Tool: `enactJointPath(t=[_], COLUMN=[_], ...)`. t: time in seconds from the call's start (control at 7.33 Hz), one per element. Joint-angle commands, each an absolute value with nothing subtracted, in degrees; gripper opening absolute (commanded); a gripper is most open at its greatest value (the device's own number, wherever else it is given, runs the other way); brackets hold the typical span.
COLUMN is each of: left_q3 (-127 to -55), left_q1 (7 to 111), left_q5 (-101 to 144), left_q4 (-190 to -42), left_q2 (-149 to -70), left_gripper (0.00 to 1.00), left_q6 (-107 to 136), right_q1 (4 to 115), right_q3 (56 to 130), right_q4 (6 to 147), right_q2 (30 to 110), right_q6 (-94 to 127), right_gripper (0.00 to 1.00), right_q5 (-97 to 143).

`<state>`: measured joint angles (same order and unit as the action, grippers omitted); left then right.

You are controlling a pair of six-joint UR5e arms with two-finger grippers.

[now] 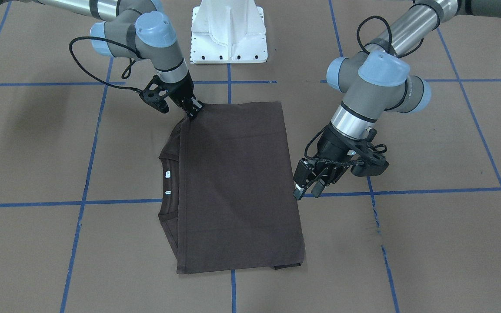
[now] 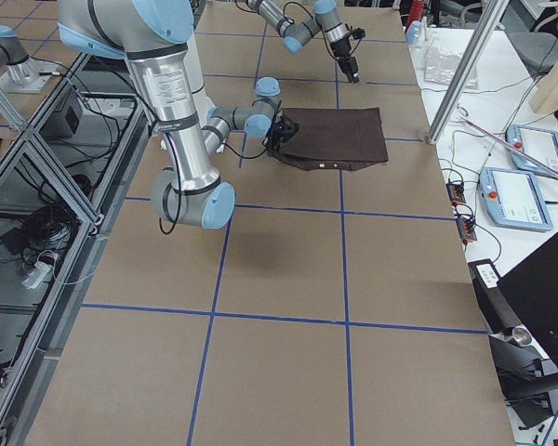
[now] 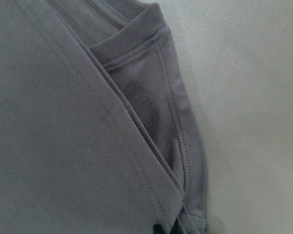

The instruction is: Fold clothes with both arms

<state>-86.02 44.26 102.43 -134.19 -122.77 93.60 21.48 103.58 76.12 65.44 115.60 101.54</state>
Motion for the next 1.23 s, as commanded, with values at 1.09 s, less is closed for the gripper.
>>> enactJointPath(t=[1.09], left_q3=[-106.7], left_q1=[11.9], left_q5=[83.3], left_q4=[-116.6], left_q2=[-108.2], left_gripper=[0.63], left_q6=[118.7], right_q1=[21.4], right_q3=[108.4], right_q4=[76.0], right_q2=[68.6], right_q6=[115.7], right_gripper=[0.00], right_q5=[101.7])
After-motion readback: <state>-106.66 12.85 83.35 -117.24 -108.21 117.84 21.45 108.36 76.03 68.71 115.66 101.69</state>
